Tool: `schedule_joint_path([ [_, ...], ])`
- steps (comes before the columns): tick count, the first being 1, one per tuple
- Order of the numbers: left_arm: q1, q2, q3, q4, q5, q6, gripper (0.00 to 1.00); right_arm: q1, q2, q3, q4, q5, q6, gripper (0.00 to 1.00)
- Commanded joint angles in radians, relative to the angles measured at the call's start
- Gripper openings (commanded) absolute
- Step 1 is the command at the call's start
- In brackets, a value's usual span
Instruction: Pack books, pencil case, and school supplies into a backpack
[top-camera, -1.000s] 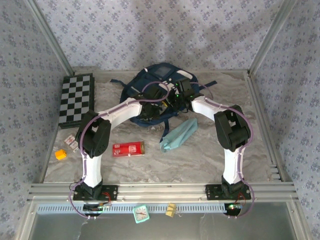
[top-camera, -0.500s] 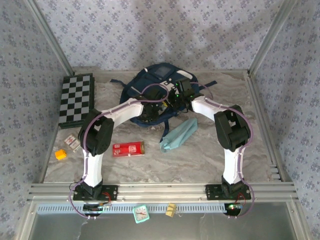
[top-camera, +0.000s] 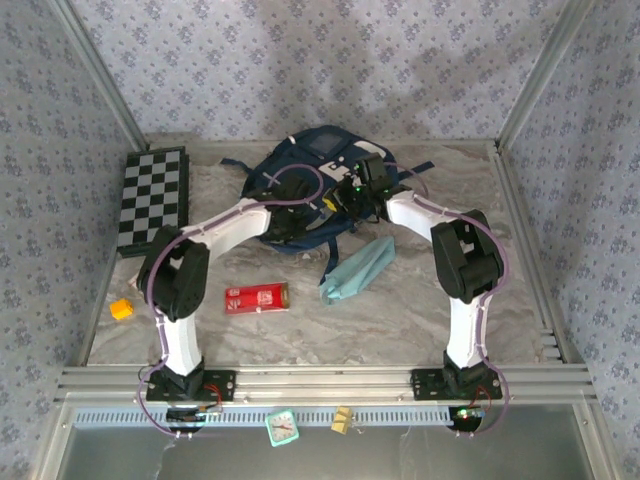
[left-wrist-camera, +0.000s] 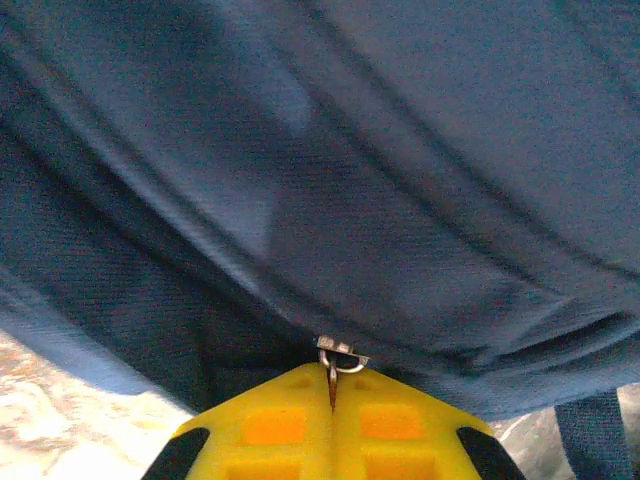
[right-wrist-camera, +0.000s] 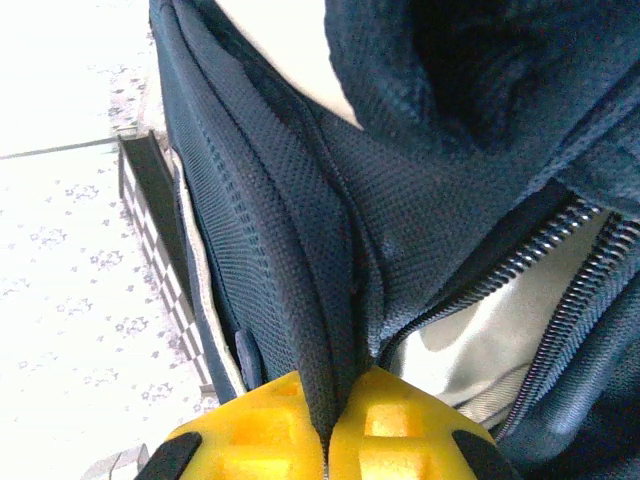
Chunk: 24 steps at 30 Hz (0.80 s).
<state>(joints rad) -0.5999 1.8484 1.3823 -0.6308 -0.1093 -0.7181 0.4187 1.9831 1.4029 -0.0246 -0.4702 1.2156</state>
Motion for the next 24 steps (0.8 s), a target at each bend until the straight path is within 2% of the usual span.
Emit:
schedule_joint_path([
  [1,0.023,-0.09,-0.062,-0.016,-0.037,0.07,0.0,-0.063,-0.057,0.014,0.082,0.004,-0.014,0.0],
  [8,-0.007,-0.225,-0.188,0.016,0.004,0.137,0.0,-0.106,0.014,0.136,-0.007,-0.131,-0.099,0.0],
  [16,-0.177,-0.296,-0.205,0.015,0.012,0.119,0.0,-0.113,0.123,0.372,-0.266,-0.243,-0.289,0.0],
  [20,-0.156,-0.252,-0.2,0.005,-0.021,0.108,0.0,-0.173,0.163,0.449,-0.382,-0.193,-0.371,0.0],
  [24,-0.091,-0.229,-0.205,0.009,-0.042,0.101,0.0,-0.215,0.191,0.467,-0.391,-0.228,-0.373,0.15],
])
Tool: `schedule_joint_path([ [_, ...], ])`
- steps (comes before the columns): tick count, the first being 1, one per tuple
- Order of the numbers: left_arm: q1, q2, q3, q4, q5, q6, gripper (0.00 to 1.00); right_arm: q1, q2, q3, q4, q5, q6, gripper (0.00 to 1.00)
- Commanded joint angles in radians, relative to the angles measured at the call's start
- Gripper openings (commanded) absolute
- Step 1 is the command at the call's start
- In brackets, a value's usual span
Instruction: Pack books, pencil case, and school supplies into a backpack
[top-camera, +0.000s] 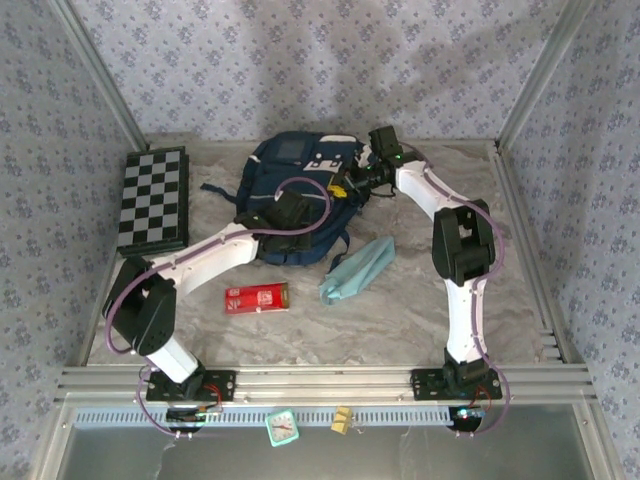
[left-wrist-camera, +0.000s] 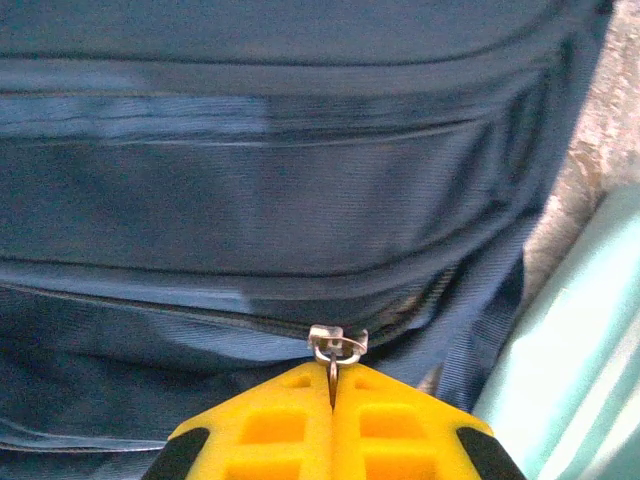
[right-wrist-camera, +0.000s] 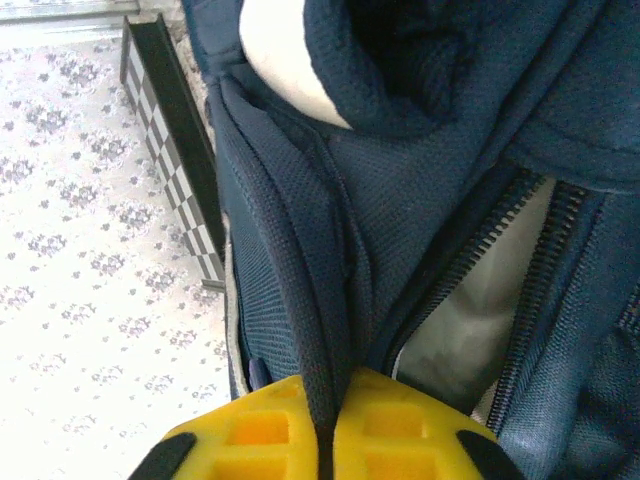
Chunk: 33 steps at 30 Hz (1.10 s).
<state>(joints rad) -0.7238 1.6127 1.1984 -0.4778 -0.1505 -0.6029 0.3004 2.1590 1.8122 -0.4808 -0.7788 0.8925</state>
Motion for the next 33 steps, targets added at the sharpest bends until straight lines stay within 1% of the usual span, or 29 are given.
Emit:
schedule_joint_path([
  [1,0.039,0.001,-0.029,-0.133,-0.002,-0.019,0.0,-0.094,0.007,0.042,0.079,0.062,-0.051,0.19],
  [2,0.043,-0.011,-0.035,-0.115,0.006,-0.021,0.0,-0.088,-0.02,0.004,0.107,0.051,-0.052,0.26],
  [5,0.033,-0.019,-0.035,-0.057,0.049,-0.009,0.0,-0.055,-0.148,-0.165,0.2,0.065,-0.05,0.54],
  [6,0.033,-0.012,-0.023,-0.064,0.044,-0.015,0.0,-0.045,-0.187,-0.216,0.219,0.066,-0.039,0.61],
  [8,0.033,0.001,-0.009,-0.075,0.042,-0.012,0.0,-0.019,-0.251,-0.328,0.244,0.078,-0.002,0.67],
  [10,0.033,0.005,-0.007,-0.071,0.043,-0.011,0.0,0.019,-0.298,-0.447,0.353,0.092,0.081,0.7],
  [12,0.031,0.003,-0.012,-0.058,0.054,-0.009,0.0,0.07,-0.33,-0.556,0.501,0.119,0.192,0.71],
  [14,0.031,0.005,-0.011,-0.056,0.056,-0.012,0.0,0.12,-0.331,-0.609,0.589,0.166,0.259,0.73],
  [16,0.031,0.006,-0.011,-0.063,0.049,-0.013,0.0,0.163,-0.308,-0.608,0.608,0.214,0.285,0.73],
  [17,0.031,0.003,-0.013,-0.065,0.041,-0.014,0.0,0.18,-0.294,-0.607,0.616,0.233,0.308,0.72],
  [20,0.033,-0.001,-0.023,-0.064,0.026,-0.009,0.0,0.223,-0.267,-0.66,0.738,0.293,0.406,0.7],
  [21,0.037,0.003,-0.022,-0.067,0.027,-0.011,0.0,0.23,-0.259,-0.661,0.751,0.318,0.416,0.69],
  [25,0.038,0.017,-0.014,-0.062,0.039,-0.005,0.0,0.256,-0.246,-0.628,0.66,0.427,0.363,0.59],
  [26,0.039,0.018,-0.013,-0.065,0.03,-0.002,0.0,0.258,-0.242,-0.589,0.635,0.443,0.346,0.54],
  [29,0.042,0.015,-0.016,-0.089,-0.003,0.006,0.0,0.245,-0.247,-0.57,0.596,0.463,0.302,0.35],
  [31,0.046,0.006,-0.027,-0.105,-0.014,0.012,0.0,0.219,-0.256,-0.568,0.575,0.445,0.276,0.21],
  [33,0.05,-0.006,-0.048,-0.122,-0.035,0.019,0.0,0.185,-0.27,-0.564,0.535,0.415,0.231,0.11],
])
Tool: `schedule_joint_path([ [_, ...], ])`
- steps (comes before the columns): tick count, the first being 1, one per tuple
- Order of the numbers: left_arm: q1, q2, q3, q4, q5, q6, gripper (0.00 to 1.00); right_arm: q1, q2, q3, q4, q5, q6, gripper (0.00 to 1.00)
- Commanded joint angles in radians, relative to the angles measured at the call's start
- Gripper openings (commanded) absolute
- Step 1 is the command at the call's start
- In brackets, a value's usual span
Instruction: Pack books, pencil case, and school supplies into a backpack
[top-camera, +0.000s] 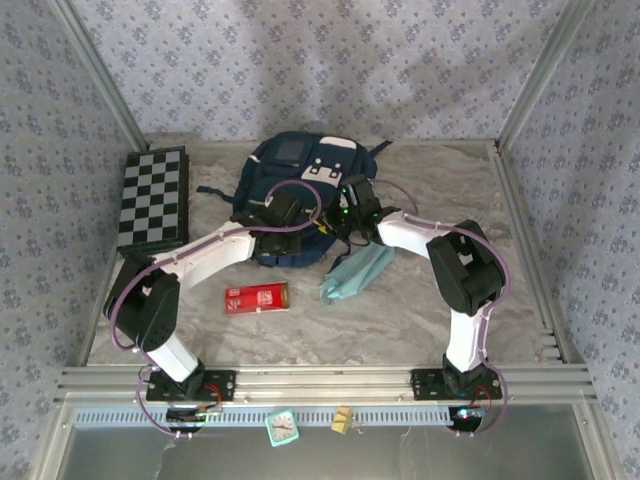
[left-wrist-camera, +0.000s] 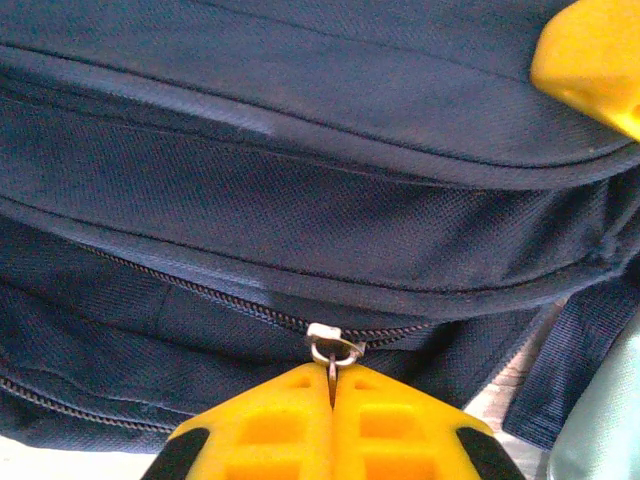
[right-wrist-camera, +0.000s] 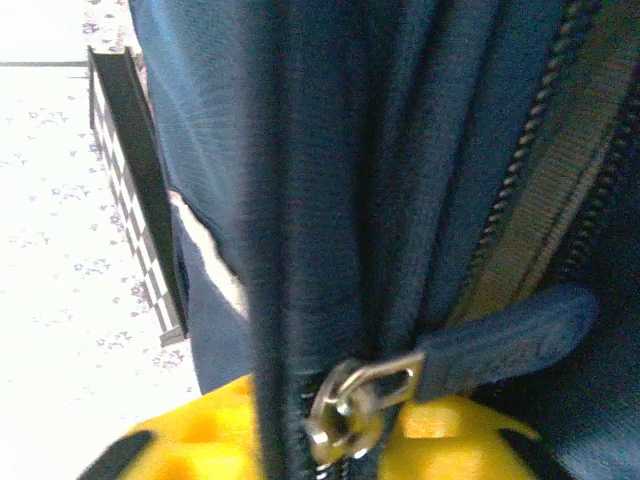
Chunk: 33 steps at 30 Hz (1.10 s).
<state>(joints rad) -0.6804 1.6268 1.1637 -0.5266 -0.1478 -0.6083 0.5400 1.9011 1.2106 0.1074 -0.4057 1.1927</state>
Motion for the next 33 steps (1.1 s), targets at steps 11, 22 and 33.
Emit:
schedule_joint_path([
  [11,0.016,-0.101,-0.127,-0.147,-0.087,-0.027,0.0,-0.318,0.002,0.229,-0.373,-0.209,-0.414,0.0],
  [22,0.036,-0.031,-0.036,-0.03,-0.012,-0.004,0.0,-0.324,0.028,0.258,-0.369,-0.29,-0.399,0.25],
  [33,0.041,-0.036,-0.041,0.029,-0.01,-0.004,0.0,-0.071,-0.087,0.019,-0.132,0.046,-0.146,0.7],
])
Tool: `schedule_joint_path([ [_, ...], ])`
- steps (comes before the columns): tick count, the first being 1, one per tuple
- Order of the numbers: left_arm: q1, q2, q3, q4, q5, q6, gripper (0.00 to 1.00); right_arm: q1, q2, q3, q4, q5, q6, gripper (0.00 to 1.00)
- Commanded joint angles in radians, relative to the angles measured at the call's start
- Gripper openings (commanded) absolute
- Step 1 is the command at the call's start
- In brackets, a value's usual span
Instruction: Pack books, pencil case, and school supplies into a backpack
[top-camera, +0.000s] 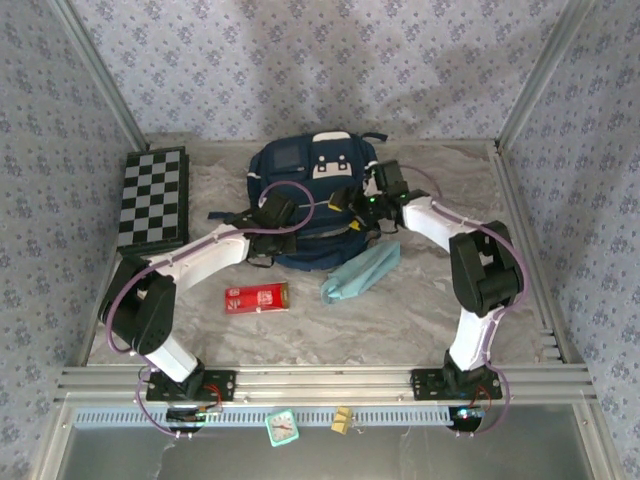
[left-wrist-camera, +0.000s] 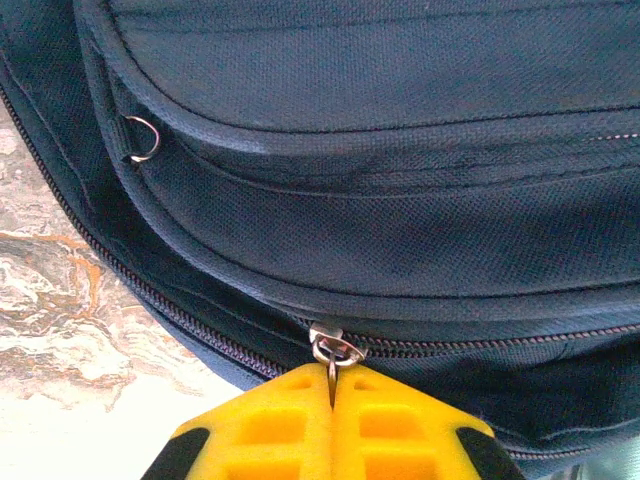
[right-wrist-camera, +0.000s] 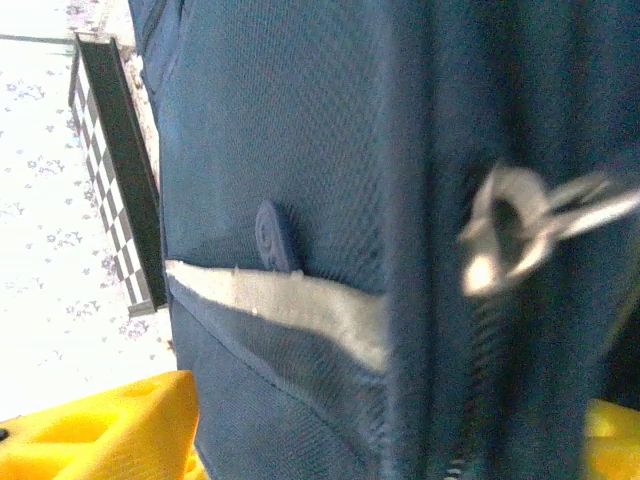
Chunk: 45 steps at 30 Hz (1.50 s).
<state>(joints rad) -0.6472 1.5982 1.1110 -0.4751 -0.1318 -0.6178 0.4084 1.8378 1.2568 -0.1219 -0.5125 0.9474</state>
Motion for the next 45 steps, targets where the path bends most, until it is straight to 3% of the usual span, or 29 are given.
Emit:
schedule_joint_path([
  [1,0.009,-0.01,0.01,-0.021,-0.03,0.007,0.0,0.078,-0.02,-0.032,0.117,0.186,0.11,0.7],
  [4,0.022,-0.019,-0.003,-0.032,-0.066,-0.002,0.0,0.112,0.01,-0.003,0.118,0.266,0.097,0.62],
  [10,0.035,-0.103,-0.077,-0.032,-0.073,-0.002,0.0,0.157,0.09,0.139,0.037,0.265,0.012,0.19],
  [12,0.033,-0.134,-0.102,-0.048,-0.067,-0.002,0.0,0.176,0.12,0.193,0.017,0.226,-0.024,0.07],
  [15,0.007,-0.186,-0.14,-0.058,-0.043,-0.009,0.0,0.198,0.161,0.264,0.007,0.125,-0.084,0.0],
  [17,-0.032,-0.215,-0.16,-0.055,-0.042,-0.027,0.0,0.201,0.181,0.322,-0.023,0.049,-0.17,0.0],
  [20,-0.081,-0.223,-0.167,-0.054,-0.058,-0.042,0.0,0.159,0.18,0.392,-0.186,0.052,-0.253,0.0],
  [23,-0.071,-0.19,-0.158,-0.063,-0.089,-0.037,0.0,0.052,0.18,0.363,-0.127,-0.024,-0.206,0.0],
  [26,-0.052,-0.167,-0.158,-0.049,-0.113,0.003,0.0,-0.016,0.215,0.426,-0.196,-0.113,-0.264,0.0],
  [30,0.031,-0.175,-0.202,-0.005,-0.128,0.061,0.0,-0.082,0.251,0.463,-0.23,-0.206,-0.291,0.0],
  [36,0.155,-0.198,-0.311,0.262,-0.065,0.214,0.0,-0.12,0.284,0.493,-0.266,-0.311,-0.311,0.0],
  [40,0.22,-0.162,-0.316,0.383,-0.072,0.307,0.0,-0.118,0.301,0.528,-0.339,-0.342,-0.394,0.0],
  [45,0.337,-0.139,-0.301,0.467,-0.075,0.321,0.0,-0.127,0.285,0.529,-0.383,-0.35,-0.431,0.0],
])
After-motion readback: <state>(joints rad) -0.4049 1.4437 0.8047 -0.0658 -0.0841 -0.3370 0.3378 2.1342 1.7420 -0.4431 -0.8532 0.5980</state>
